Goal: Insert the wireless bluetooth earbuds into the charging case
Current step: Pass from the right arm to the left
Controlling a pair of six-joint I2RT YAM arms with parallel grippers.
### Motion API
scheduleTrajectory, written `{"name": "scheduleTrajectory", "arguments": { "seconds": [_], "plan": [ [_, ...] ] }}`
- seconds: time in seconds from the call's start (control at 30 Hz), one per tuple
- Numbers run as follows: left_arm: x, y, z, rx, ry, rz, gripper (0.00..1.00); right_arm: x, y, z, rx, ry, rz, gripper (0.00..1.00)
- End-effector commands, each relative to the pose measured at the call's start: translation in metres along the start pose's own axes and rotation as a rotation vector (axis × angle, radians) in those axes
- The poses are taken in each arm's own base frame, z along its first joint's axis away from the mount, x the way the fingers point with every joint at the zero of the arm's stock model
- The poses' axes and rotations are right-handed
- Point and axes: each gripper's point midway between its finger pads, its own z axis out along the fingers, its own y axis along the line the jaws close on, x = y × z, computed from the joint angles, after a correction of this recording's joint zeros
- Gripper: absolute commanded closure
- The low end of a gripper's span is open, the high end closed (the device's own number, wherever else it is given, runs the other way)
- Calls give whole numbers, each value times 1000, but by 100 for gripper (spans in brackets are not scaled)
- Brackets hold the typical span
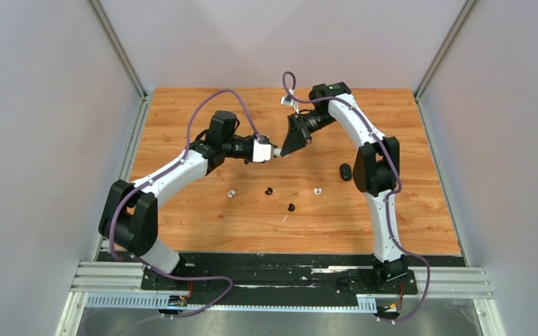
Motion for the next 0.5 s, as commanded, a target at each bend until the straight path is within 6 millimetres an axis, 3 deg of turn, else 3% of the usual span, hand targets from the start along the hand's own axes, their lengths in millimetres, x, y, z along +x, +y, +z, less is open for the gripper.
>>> {"name": "scheduleTrajectory", "arguments": {
  "seconds": [0.0,0.07,0.17,0.23,0.4,0.47],
  "plan": [
    [-20,5,1,33,-39,33,69,-16,8,-6,-22,-52,-53,70],
    [-18,6,0,29,-29,29,76,-16,7,-7,-20,-53,-51,67],
    [-18,9,-1,15,-11,3,88,-18,7,-11,-3,-55,-73,48],
    [-17,10,-3,10,7,-38,92,-25,10,-20,19,-71,-133,41],
    [-28,23,-14,-24,33,-235,97,-59,17,-70,131,-179,-314,25],
    [-34,27,-19,-15,31,-325,98,-64,23,-82,169,-202,-390,23]
  ]
}}
